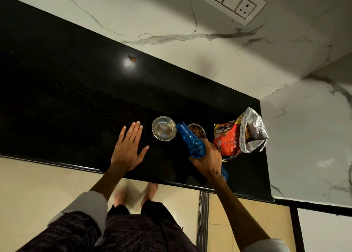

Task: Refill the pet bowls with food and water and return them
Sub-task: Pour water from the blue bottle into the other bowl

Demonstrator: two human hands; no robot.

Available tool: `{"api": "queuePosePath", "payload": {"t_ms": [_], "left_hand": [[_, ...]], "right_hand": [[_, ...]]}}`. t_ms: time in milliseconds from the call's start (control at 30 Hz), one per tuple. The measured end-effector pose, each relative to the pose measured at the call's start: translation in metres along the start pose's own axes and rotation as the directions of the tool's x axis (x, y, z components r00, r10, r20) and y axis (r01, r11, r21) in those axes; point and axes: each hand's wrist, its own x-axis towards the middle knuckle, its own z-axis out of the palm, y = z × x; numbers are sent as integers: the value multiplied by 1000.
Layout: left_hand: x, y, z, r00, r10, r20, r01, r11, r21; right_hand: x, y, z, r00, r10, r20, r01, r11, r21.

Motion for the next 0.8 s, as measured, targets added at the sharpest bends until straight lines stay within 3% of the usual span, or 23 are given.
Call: {"api": "queuePosePath", "payload": {"t_ms": [800], "left_hand": [[1, 0, 1, 1000, -5, -8, 5, 1000, -16]], "right_hand": [[2, -4, 3, 1000, 7, 17, -7, 1000, -4]]}}
